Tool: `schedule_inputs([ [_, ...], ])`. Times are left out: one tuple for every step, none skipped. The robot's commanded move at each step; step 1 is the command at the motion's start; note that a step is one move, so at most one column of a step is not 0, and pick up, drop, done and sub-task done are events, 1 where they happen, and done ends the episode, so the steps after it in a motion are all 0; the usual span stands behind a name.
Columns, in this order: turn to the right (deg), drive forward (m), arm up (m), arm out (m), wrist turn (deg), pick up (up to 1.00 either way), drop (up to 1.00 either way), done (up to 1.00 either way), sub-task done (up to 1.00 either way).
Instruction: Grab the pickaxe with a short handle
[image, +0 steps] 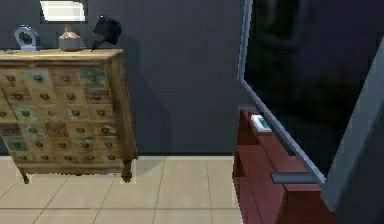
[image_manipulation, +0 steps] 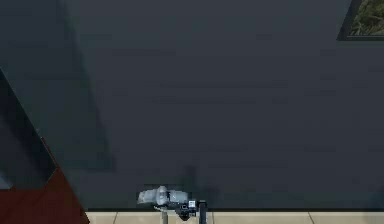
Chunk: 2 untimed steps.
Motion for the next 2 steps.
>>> schedule_inputs([
  [0.0,0.00,0.10,0.00,0.0,0.00,0.00,0.00,0.00],
  [0.0,0.00,0.00,0.00,0.0,0.00,0.00,1.00,0.00],
])
